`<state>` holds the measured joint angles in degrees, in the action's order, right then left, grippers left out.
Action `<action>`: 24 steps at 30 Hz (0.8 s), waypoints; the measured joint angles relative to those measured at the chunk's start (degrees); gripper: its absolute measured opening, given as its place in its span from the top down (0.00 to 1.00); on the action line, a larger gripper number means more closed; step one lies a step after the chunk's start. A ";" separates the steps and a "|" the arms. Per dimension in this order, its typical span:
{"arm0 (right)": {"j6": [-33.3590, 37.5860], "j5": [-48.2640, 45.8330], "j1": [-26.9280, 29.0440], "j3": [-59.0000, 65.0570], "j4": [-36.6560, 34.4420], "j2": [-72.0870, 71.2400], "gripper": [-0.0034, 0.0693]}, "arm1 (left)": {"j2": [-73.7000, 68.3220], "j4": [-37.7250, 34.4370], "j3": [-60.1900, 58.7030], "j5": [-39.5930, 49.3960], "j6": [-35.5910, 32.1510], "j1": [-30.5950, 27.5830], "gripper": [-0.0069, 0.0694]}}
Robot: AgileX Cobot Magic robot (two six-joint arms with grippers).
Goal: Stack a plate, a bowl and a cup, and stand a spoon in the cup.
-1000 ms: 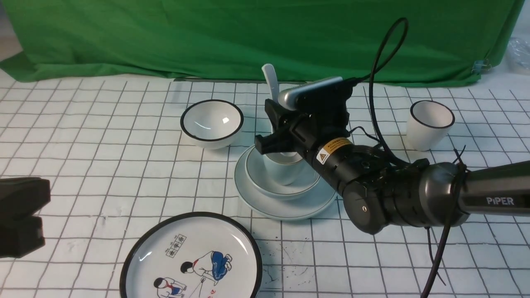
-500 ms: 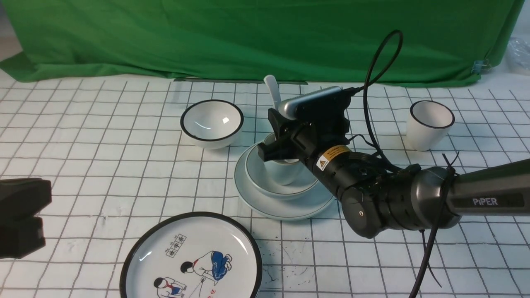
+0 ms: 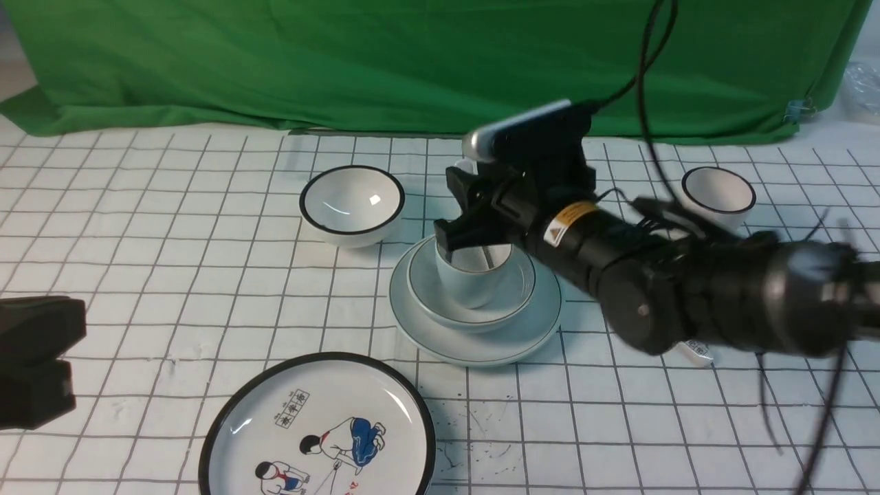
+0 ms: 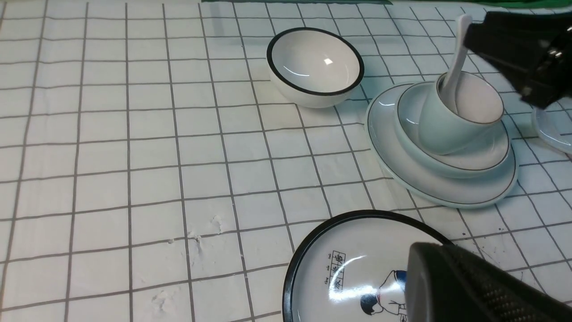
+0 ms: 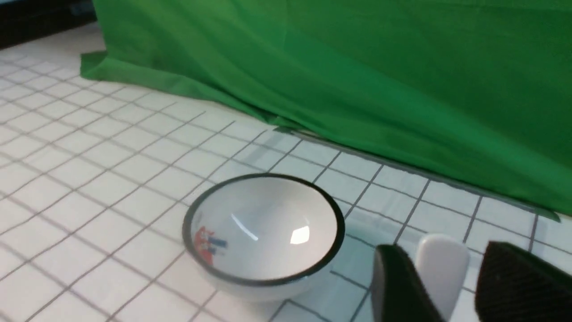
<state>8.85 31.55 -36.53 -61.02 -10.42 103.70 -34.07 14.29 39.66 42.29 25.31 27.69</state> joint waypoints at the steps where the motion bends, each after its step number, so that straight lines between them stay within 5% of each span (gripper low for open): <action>1: 2.75 -12.33 0.56 -0.06 0.00 -6.08 0.70 | 0.00 0.11 0.00 -0.18 0.00 0.00 0.91; 5: 4.45 -39.49 5.20 -0.17 0.00 -23.49 0.90 | 0.00 1.12 0.00 -1.95 0.00 0.00 0.91; 9: 2.68 -45.41 10.61 4.85 0.00 -41.25 0.93 | 0.00 1.67 0.00 -5.92 -0.12 0.00 0.91; 16: -2.54 -34.87 15.16 23.16 0.00 -68.09 0.93 | 0.00 1.72 0.00 -13.51 -0.38 0.00 0.91; 24: -3.39 -12.44 15.33 50.08 0.00 -93.78 0.91 | 0.00 1.72 -0.02 -18.38 -1.26 0.00 0.91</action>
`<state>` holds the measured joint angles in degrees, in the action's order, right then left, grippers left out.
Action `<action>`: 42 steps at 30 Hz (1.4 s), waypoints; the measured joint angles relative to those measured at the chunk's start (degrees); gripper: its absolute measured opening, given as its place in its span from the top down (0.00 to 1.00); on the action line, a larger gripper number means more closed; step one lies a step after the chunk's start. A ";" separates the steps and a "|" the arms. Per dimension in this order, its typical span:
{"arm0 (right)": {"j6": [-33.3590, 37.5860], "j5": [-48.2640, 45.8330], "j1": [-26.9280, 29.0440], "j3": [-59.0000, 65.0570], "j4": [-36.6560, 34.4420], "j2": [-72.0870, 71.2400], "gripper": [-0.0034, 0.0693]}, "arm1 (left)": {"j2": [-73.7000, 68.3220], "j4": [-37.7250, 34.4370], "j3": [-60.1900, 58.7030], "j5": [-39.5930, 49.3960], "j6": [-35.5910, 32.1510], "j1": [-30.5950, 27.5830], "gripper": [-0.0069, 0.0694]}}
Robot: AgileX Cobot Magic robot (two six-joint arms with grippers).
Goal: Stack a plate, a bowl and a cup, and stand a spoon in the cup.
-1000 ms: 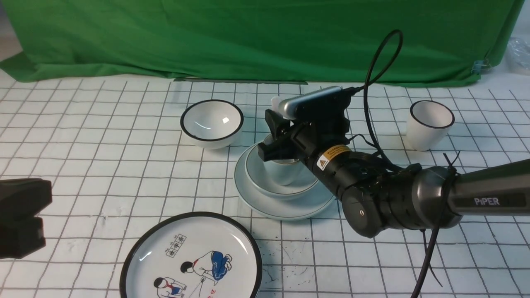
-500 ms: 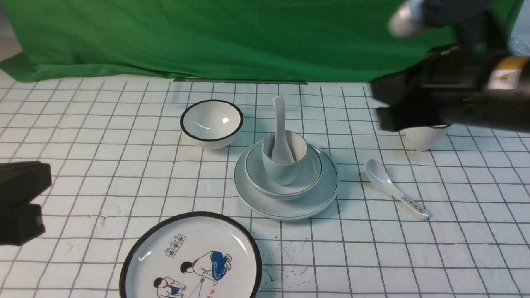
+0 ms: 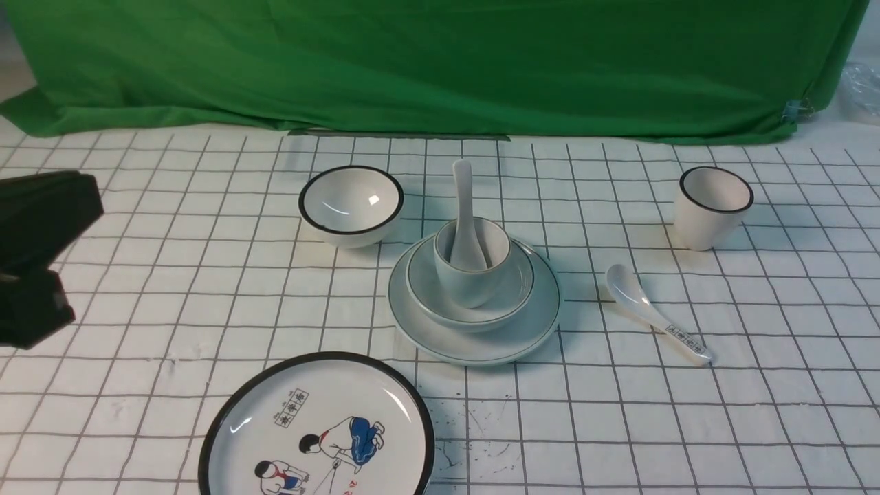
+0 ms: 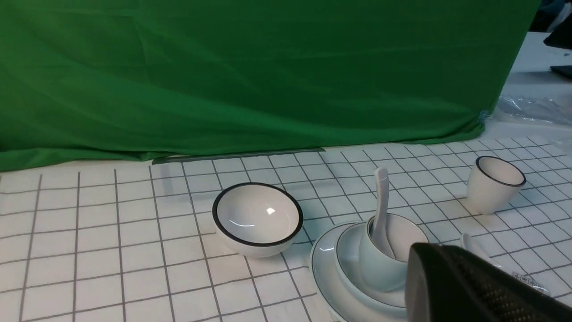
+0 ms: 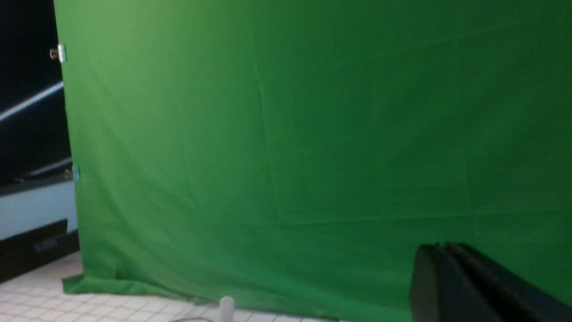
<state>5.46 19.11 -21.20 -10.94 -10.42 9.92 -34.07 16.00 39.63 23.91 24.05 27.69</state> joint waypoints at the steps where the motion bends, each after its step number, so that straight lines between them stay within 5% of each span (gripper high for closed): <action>1: 0.00 1.29 0.00 0.85 0.00 -1.23 0.90 | 0.00 0.00 0.00 0.00 -0.01 0.00 0.91; 11: -0.05 4.77 0.00 3.25 0.00 -4.13 0.62 | 4.29 -4.79 -6.30 -7.12 -4.39 0.00 0.91; 24: -0.11 4.97 0.00 3.25 -0.05 -4.13 0.62 | 5.74 -8.31 -13.47 -30.42 -3.96 0.00 0.91; 35: -0.11 4.97 0.00 3.25 -0.05 -4.13 0.62 | 5.74 -5.75 -13.70 -30.41 -5.24 0.00 0.91; 42: -0.11 4.97 0.00 3.25 -0.05 -4.13 0.62 | 11.20 -10.30 -16.03 -19.73 -12.53 -3.30 0.91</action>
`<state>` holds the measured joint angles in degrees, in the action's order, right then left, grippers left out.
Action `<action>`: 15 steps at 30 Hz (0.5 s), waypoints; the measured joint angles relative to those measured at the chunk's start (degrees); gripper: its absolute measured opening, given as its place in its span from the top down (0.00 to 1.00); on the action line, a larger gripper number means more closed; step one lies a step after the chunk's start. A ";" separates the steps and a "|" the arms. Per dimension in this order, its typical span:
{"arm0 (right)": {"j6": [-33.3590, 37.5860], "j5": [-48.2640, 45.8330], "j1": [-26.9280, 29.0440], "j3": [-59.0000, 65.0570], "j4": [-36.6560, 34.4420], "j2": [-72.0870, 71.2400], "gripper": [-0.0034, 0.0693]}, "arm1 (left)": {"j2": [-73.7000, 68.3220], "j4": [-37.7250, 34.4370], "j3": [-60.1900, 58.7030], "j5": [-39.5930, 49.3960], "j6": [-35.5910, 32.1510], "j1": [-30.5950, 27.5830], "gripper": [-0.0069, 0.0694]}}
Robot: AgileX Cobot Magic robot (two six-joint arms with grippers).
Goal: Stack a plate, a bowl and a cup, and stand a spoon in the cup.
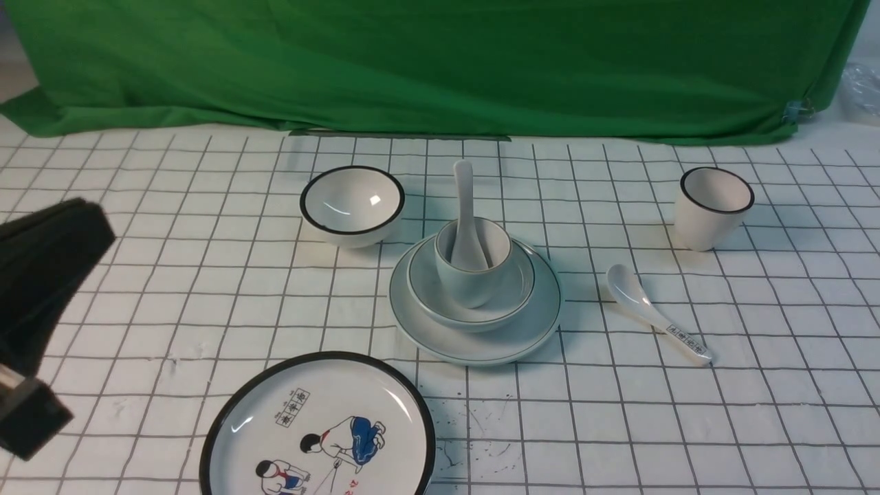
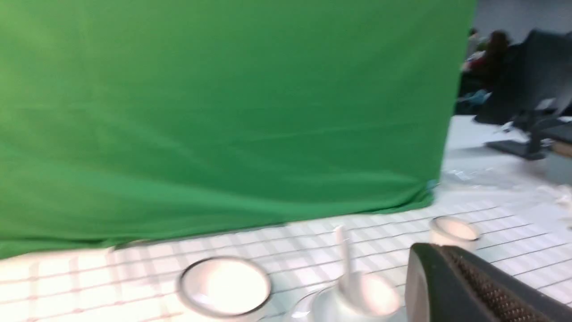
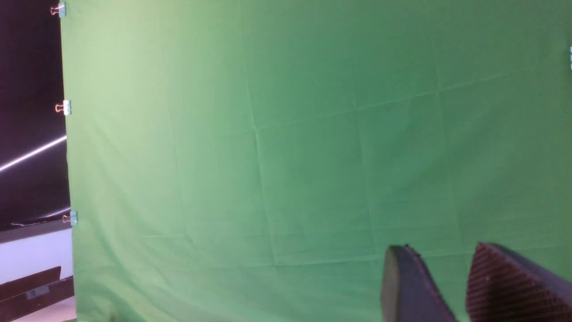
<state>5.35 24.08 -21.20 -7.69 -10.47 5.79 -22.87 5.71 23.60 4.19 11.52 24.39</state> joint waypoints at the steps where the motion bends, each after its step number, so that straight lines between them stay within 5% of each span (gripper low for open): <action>1: 0.00 0.00 0.00 0.00 0.00 0.00 0.62 | 2.41 -2.18 -1.50 0.69 -2.79 -1.82 0.91; 7: 0.00 0.00 0.00 0.00 0.00 0.00 0.62 | 18.71 -12.96 -14.01 1.55 -19.81 -14.26 0.91; 15: 0.00 0.08 0.00 0.00 0.00 0.00 0.62 | 22.85 -14.20 -23.94 4.55 -22.67 -22.83 0.91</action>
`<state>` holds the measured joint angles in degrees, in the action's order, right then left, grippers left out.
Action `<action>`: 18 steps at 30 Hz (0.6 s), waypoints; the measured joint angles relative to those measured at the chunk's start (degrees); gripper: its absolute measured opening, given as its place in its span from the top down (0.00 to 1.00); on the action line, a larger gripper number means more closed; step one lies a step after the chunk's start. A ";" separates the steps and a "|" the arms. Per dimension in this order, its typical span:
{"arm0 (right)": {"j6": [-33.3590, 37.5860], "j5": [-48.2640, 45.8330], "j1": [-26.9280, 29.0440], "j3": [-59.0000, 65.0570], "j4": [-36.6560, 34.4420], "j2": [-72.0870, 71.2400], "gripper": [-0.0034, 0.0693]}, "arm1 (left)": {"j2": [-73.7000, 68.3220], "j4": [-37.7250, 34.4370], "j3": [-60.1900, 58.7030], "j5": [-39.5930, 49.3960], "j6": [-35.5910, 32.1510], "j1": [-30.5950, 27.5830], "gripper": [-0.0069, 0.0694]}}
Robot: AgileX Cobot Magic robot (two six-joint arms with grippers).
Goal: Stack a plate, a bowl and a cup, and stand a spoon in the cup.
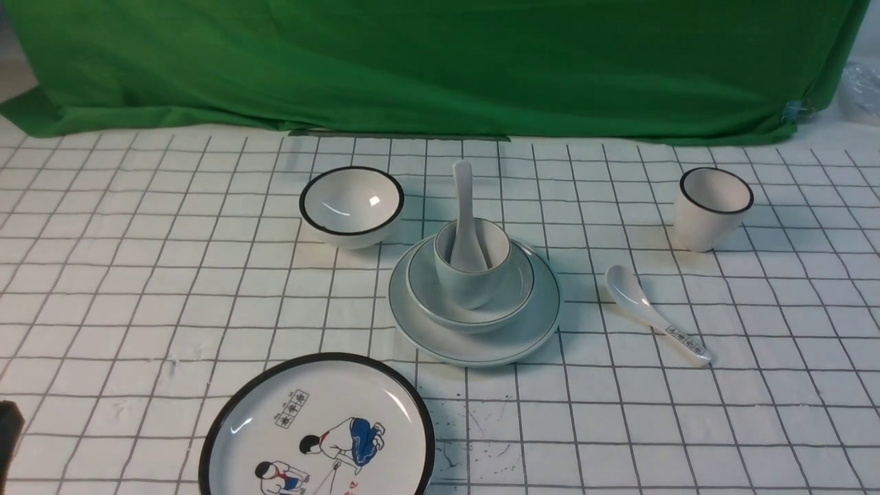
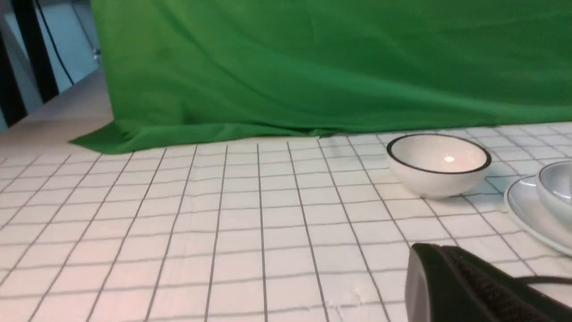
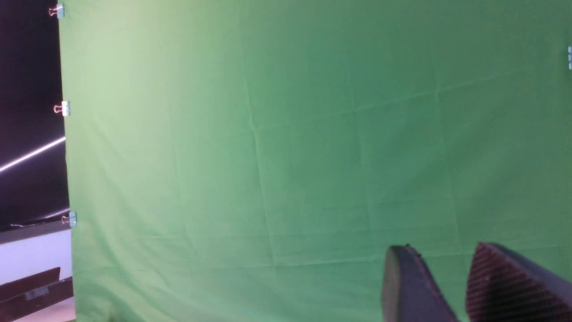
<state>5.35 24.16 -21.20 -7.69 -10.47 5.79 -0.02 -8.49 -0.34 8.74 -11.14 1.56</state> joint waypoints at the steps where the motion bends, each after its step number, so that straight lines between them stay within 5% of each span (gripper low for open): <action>1: 0.00 -0.05 0.00 0.00 -0.01 0.00 0.62 | 0.05 0.00 0.00 1.52 0.00 -0.34 0.91; 18: 0.00 -0.05 0.00 0.00 -0.06 0.00 0.62 | 0.05 -0.07 -0.06 3.63 0.19 -0.45 0.90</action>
<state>5.35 24.11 -21.20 -7.69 -10.52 5.79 0.03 -8.56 -0.40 12.37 -10.96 1.11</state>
